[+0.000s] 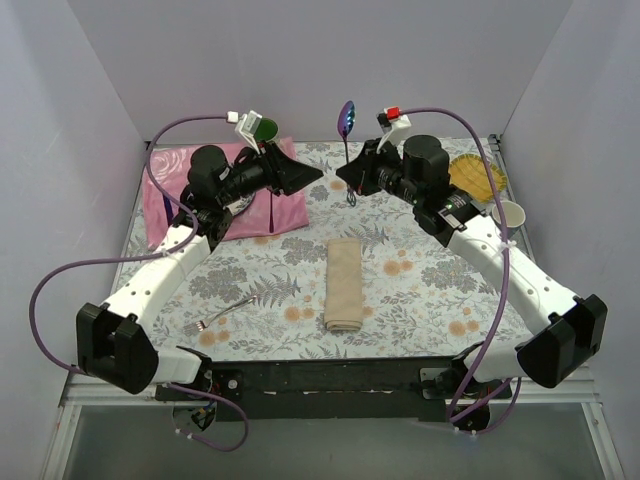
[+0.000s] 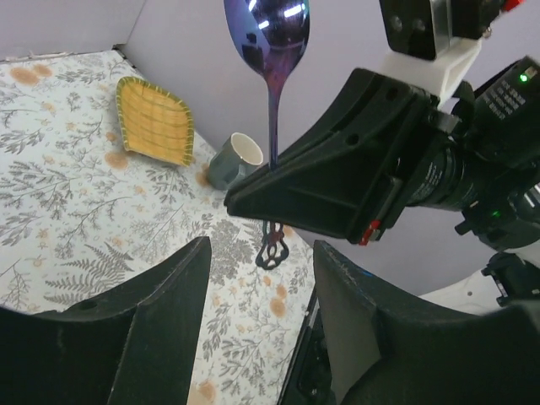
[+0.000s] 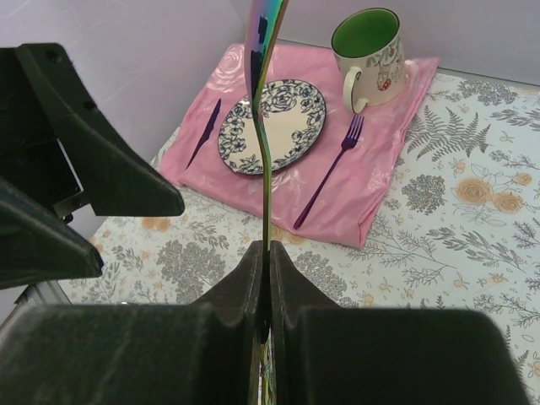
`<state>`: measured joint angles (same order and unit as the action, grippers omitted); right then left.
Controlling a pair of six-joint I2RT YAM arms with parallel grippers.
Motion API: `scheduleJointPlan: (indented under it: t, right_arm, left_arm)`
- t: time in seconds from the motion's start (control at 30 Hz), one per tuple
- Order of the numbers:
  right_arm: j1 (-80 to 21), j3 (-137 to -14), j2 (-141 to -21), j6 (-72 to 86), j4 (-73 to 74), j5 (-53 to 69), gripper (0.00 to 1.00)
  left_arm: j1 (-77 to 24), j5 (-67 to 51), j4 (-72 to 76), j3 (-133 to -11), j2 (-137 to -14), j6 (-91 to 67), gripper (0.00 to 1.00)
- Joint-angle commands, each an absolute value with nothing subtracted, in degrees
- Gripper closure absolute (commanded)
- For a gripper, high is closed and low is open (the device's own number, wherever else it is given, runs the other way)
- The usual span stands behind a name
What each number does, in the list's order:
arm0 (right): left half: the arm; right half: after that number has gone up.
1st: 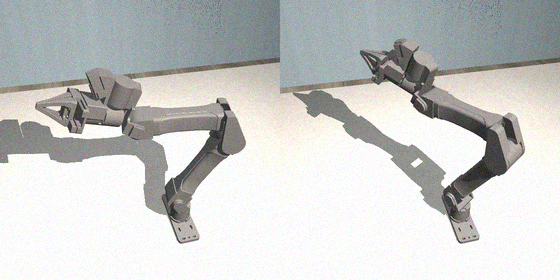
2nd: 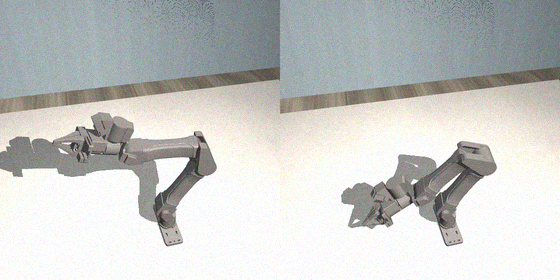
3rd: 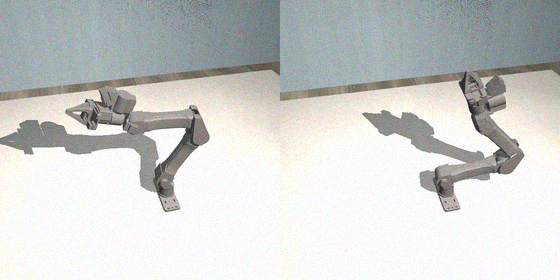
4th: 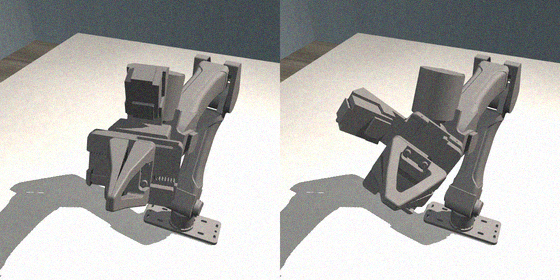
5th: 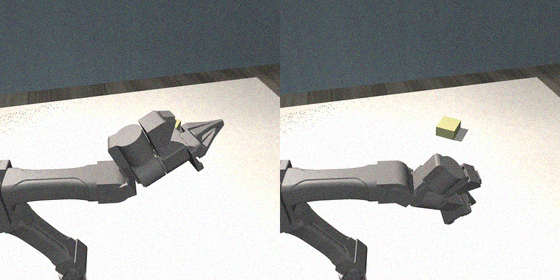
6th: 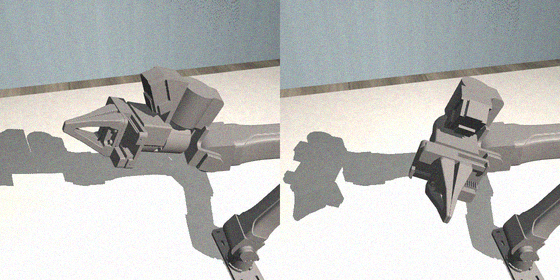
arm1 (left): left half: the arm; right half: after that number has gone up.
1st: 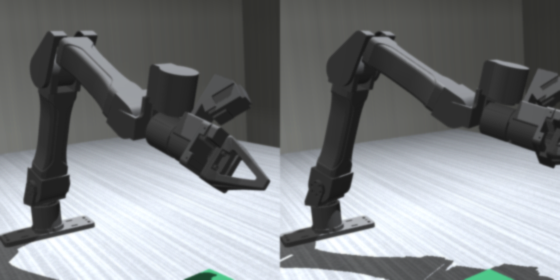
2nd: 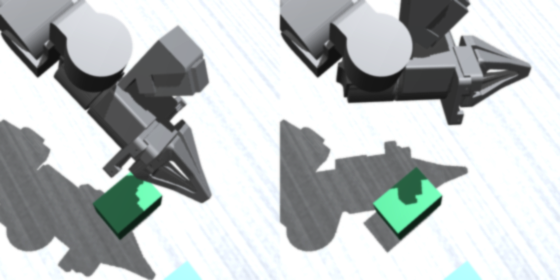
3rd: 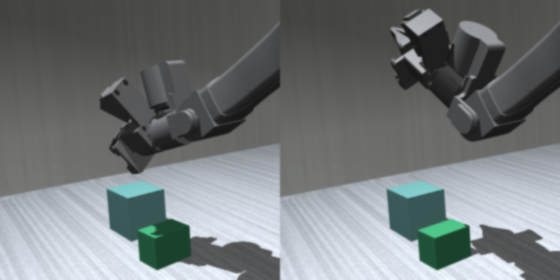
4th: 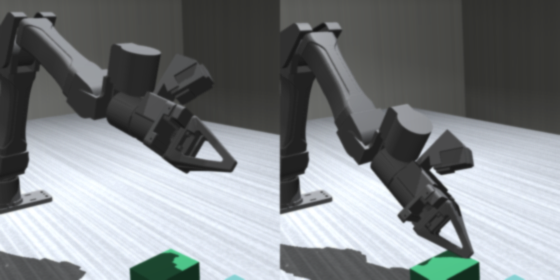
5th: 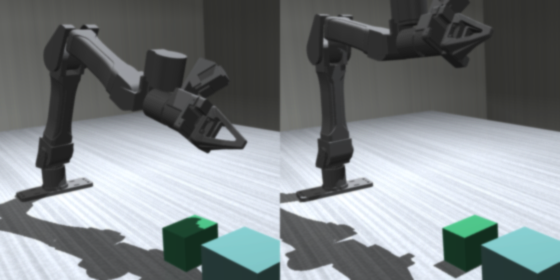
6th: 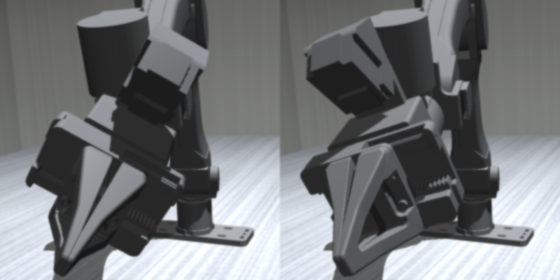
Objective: Fold the napkin into a case and place the utensils inside
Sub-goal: Pass from the right arm to the left
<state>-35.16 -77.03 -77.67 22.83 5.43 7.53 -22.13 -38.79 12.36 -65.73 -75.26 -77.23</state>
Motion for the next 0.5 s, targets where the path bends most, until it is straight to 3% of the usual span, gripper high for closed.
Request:
scheduleJointPlan:
  t: [0.0, 0.47]
  right_arm:
    - [-36.8, -77.0, -75.4, 19.1, 0.5, 8.4, 0.99]
    - [-39.9, -78.2, -75.6, 13.6, 3.9, 5.6, 0.99]
  left_arm:
    - [-22.2, -39.5, 19.3, -69.0, -77.2, -84.1, 0.50]
    - [-24.4, -38.3, 19.3, -76.4, -84.7, -84.8, 0.57]
